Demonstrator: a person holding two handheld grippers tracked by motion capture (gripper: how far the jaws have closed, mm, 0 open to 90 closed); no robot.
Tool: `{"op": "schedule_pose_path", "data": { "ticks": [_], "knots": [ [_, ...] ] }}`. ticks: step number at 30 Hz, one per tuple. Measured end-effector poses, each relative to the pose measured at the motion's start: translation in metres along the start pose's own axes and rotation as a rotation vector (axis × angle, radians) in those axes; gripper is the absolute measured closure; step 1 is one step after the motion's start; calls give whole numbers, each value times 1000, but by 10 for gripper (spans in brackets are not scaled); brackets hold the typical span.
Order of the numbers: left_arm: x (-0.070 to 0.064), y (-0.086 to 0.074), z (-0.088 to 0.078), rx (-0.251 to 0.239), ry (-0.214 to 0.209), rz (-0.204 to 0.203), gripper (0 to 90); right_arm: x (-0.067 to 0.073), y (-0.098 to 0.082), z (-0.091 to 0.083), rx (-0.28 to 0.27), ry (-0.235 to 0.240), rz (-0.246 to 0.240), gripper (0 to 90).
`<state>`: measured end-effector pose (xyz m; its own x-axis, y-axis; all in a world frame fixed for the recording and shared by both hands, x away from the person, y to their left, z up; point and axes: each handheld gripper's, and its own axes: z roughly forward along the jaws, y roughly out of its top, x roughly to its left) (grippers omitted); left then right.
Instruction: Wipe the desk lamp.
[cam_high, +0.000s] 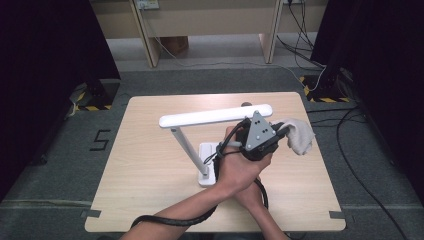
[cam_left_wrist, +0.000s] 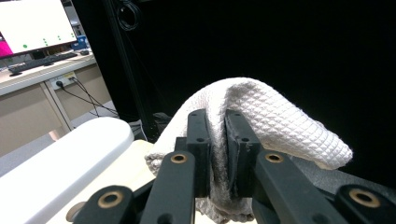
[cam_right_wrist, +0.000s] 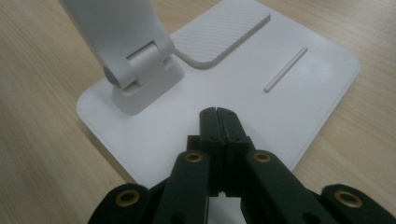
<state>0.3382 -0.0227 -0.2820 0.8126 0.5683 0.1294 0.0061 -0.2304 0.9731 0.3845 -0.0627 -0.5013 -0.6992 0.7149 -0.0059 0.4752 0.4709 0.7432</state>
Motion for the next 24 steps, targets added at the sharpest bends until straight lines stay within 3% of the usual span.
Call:
{"op": "schedule_pose_path", "data": {
  "ticks": [6, 9, 15, 20, 24],
  "knots": [
    [0, -9, 1, 7, -15, -11, 812, 0, 1, 0, 9, 2, -2, 891],
    [2, -15, 2, 12, -19, -20, 812, -1, 1, 0, 3, -10, -14, 841],
    [4, -23, 0, 24, -12, -13, 812, -2, -6, -10, -3, -60, -25, 624],
    [9, -27, -3, 30, 6, 6, 812, -9, -25, -35, -30, -100, -7, 595],
    [14, -36, -5, 48, 25, 19, 812, -30, -36, -71, -59, -159, 63, 579]
  ]
}}
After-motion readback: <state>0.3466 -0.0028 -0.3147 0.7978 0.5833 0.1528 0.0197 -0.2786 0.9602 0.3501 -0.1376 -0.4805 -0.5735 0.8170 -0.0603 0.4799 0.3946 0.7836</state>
